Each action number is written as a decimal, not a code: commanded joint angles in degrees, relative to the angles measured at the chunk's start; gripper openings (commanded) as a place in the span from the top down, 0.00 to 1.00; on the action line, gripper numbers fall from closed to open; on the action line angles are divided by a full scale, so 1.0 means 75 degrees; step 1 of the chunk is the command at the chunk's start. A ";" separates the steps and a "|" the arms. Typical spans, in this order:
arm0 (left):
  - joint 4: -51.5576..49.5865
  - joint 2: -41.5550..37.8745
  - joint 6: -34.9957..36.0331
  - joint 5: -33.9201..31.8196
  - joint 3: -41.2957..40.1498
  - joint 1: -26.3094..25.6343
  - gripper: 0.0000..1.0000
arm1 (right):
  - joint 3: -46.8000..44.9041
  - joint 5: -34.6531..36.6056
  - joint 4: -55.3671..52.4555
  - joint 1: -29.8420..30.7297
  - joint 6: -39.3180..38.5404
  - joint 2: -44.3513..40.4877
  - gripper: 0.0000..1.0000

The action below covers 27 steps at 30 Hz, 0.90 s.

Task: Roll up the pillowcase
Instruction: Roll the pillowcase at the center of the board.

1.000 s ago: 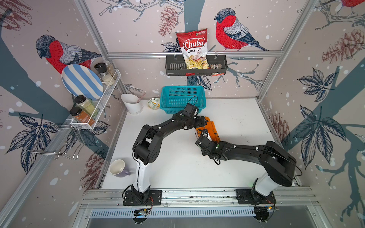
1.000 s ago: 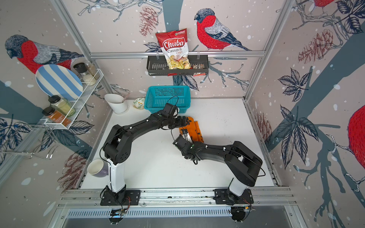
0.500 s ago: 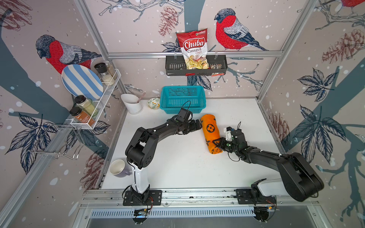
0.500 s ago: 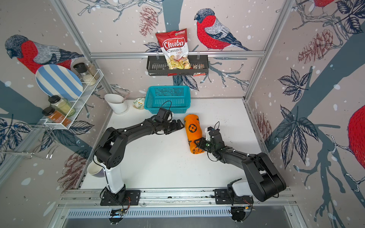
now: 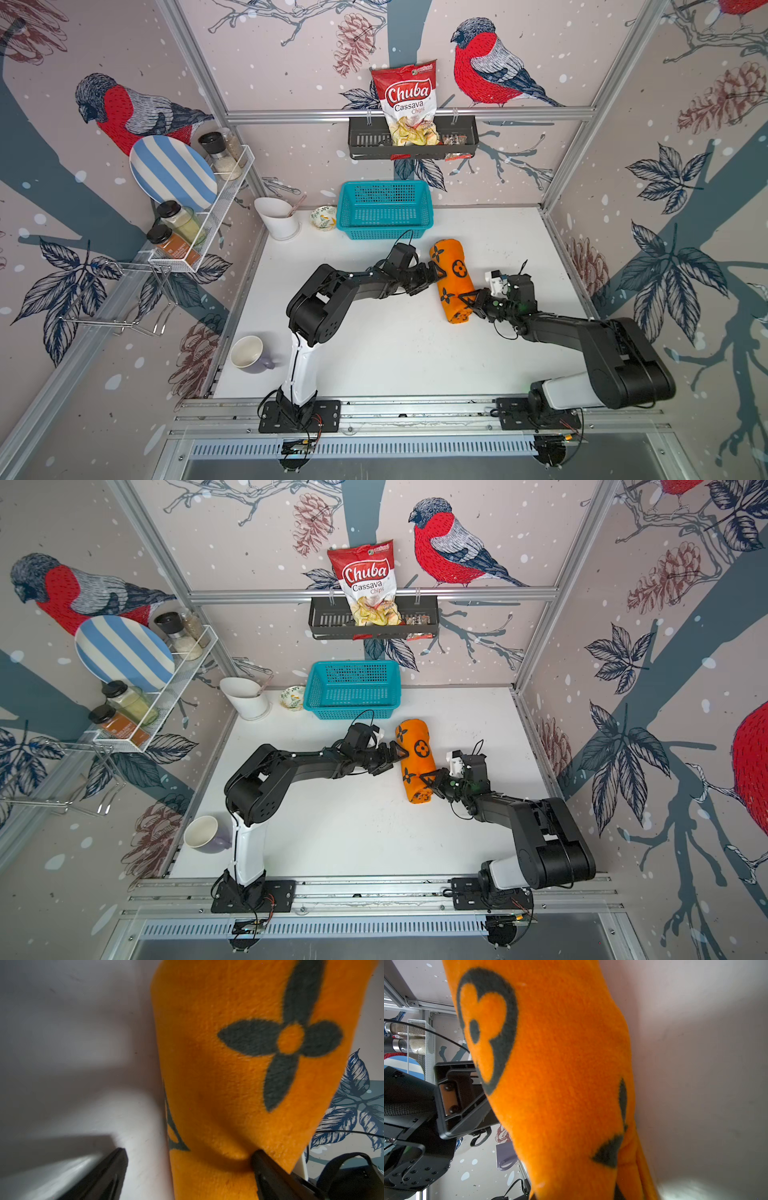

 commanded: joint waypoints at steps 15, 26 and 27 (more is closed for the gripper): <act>0.4787 0.0713 -0.0931 0.0820 -0.1113 -0.0437 0.06 | 0.0204 0.0266 -0.1441 0.0171 -0.0407 0.0224 0.82; 0.4426 0.0971 -0.0649 0.1025 -0.0805 -0.0471 0.03 | 0.0336 0.0346 -0.1673 0.0229 -0.0524 0.0210 0.82; 0.4323 0.1014 -0.0589 0.1021 -0.0749 -0.0494 0.03 | 0.0347 0.0359 -0.1702 0.0235 -0.0530 0.0211 0.82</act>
